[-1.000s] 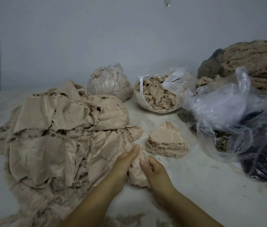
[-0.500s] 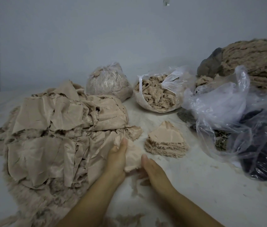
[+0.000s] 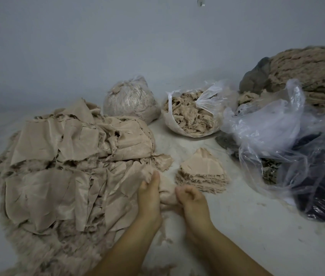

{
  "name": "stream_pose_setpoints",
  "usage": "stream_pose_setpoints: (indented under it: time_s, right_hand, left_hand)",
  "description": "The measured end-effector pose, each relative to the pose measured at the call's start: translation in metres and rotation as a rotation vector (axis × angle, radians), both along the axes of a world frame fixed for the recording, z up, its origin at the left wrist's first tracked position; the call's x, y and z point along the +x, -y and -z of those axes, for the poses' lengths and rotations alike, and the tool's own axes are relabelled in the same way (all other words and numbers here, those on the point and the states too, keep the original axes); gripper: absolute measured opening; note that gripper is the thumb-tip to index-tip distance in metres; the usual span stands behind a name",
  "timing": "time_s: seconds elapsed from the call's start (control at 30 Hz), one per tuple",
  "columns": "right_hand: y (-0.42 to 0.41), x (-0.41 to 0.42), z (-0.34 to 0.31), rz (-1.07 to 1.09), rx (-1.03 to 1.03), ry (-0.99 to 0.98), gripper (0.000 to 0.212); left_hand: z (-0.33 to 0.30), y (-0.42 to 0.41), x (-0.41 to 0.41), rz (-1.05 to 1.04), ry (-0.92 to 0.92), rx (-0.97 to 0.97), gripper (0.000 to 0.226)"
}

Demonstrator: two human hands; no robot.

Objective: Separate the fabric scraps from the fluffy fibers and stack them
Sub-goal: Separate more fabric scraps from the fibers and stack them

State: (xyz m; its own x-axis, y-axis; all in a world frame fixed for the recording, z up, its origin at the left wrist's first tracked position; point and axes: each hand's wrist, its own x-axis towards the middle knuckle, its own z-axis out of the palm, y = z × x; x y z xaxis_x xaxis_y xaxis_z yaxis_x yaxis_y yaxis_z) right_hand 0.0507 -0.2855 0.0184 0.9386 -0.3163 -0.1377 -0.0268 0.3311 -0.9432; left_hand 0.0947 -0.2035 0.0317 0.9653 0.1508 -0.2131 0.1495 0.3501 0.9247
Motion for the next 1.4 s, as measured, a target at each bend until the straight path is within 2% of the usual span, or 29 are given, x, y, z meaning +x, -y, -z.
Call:
stream_pose_setpoints:
  time_s: [0.07,0.17,0.27,0.33,0.4,0.5,0.67,0.83,0.93,1.0,1.07,1.13,1.23,1.27,1.33,1.4]
  right_hand:
    - [0.013,0.008,-0.012,0.141,0.054,0.071,0.009]
    - [0.034,0.023,-0.032,0.193,0.072,0.077,0.015]
    - [0.038,0.025,-0.038,-0.024,0.127,-0.137,0.041]
    - [0.034,0.021,-0.033,-0.165,0.206,-0.23,0.045]
    - [0.032,0.022,-0.025,-0.144,0.286,-0.183,0.04]
    - [0.038,0.031,-0.023,0.072,0.299,0.002,0.03]
    - [0.061,0.05,-0.028,0.278,-0.303,0.166,0.016]
    - [0.103,0.078,-0.033,0.391,-0.558,0.165,0.017]
    - [0.122,0.088,-0.025,0.321,-0.692,-0.003,0.014]
    - [0.13,0.088,-0.02,0.241,-0.858,-0.183,0.027]
    - [0.135,0.083,-0.015,0.218,-0.955,-0.279,0.043]
    - [0.132,0.072,-0.014,0.296,-1.003,-0.262,0.047]
    - [0.11,0.051,-0.012,0.372,-1.015,0.034,0.014]
    - [0.098,0.043,-0.008,0.296,-1.014,0.121,0.005]
    - [0.07,0.027,0.007,0.036,-1.058,0.21,0.006]
    - [0.047,0.016,0.024,-0.206,-1.118,0.222,0.005]
  left_hand:
    - [-0.007,-0.003,0.007,-0.003,0.036,-0.031,0.027]
    - [-0.017,-0.001,0.016,0.07,0.113,0.035,0.032]
    - [-0.024,0.01,0.022,0.131,0.17,0.052,0.027]
    - [-0.024,0.016,0.024,0.168,0.172,0.012,0.018]
    - [-0.019,0.018,0.024,0.227,0.157,-0.01,0.016]
    - [-0.013,0.015,0.025,0.228,0.151,-0.024,0.014]
    - [-0.016,0.015,0.034,0.19,0.184,0.123,0.021]
    - [-0.024,0.031,0.055,0.237,0.204,0.247,0.024]
    - [-0.016,0.037,0.061,0.311,0.123,0.326,0.019]
    - [-0.006,0.032,0.061,0.316,0.09,0.369,0.015]
    - [0.003,0.019,0.058,0.328,0.087,0.426,0.015]
    - [0.01,-0.002,0.055,0.382,0.202,0.617,0.019]
    - [0.016,-0.037,0.05,0.454,0.554,1.212,0.016]
    - [0.017,-0.049,0.046,0.432,0.684,1.367,0.015]
    - [0.02,-0.068,0.037,0.32,0.882,1.579,0.014]
    - [0.02,-0.08,0.027,0.215,0.893,1.739,0.035]
